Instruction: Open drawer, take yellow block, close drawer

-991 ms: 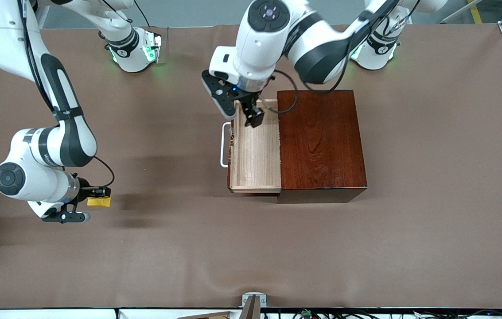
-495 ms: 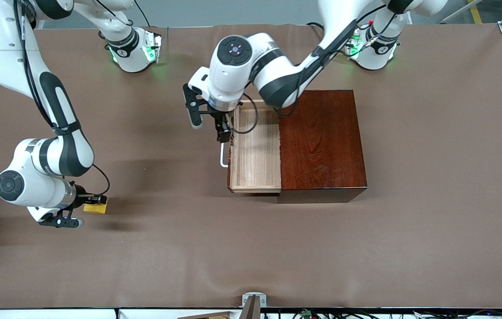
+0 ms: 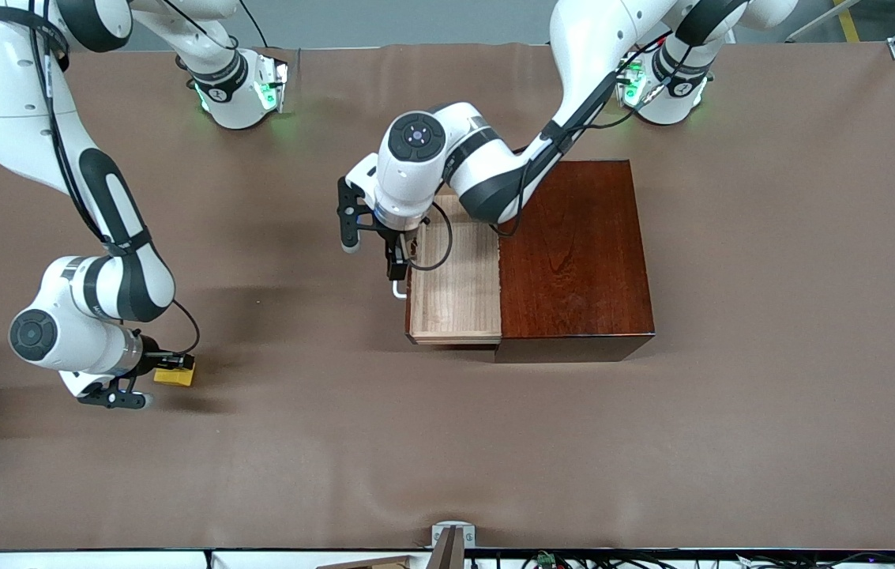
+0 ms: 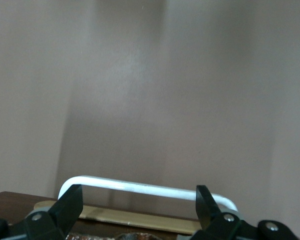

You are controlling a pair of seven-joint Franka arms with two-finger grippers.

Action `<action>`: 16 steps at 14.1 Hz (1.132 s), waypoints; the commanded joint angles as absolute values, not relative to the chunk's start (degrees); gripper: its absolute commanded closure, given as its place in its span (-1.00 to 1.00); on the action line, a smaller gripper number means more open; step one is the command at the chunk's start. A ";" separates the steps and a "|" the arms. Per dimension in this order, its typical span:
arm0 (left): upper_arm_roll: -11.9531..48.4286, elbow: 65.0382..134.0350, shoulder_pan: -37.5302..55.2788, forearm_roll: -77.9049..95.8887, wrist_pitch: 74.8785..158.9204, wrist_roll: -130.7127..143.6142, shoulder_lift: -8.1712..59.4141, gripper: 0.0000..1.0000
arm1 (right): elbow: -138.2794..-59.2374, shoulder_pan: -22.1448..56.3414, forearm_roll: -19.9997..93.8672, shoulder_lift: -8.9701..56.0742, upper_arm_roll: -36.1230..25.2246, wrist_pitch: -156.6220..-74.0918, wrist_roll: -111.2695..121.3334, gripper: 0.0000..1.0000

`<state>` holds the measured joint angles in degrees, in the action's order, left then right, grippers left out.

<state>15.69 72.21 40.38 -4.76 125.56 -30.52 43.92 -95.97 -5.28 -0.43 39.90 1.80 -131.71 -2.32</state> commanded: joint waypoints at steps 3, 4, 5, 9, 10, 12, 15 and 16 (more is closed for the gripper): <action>12.66 70.66 44.03 -7.12 122.36 -31.11 44.74 -1.00 | -97.47 -6.33 -1.67 39.11 2.99 -132.02 -2.55 -1.00; 12.40 70.58 44.03 -7.64 120.69 -31.11 44.65 -1.00 | -97.99 -5.98 -1.67 38.59 2.99 -131.84 -2.64 -1.00; 12.22 70.58 44.03 -9.30 118.85 -31.20 44.39 -1.00 | -98.61 -5.80 -1.67 37.63 2.99 -130.88 -2.72 -1.00; 11.69 70.49 44.03 -11.60 113.13 -31.20 43.95 -1.00 | -98.53 -5.27 -1.67 29.99 3.08 -122.54 -2.20 -1.00; 11.43 70.49 44.03 -12.12 111.90 -31.29 43.77 -1.00 | -98.53 -5.27 -1.67 28.06 3.16 -120.69 -2.11 -1.00; 11.43 70.49 43.95 -13.35 108.65 -31.20 43.25 -1.00 | -98.53 -5.19 -1.67 24.71 3.51 -117.35 -2.11 -1.00; 11.51 70.49 43.51 -17.39 103.29 -31.46 42.54 -1.00 | -98.53 -3.70 -1.67 19.97 3.60 -113.65 -2.02 -1.00; 11.51 70.49 43.51 -17.84 101.88 -31.55 42.45 -1.00 | -98.53 -3.00 -1.67 18.04 3.60 -112.69 -2.02 -1.00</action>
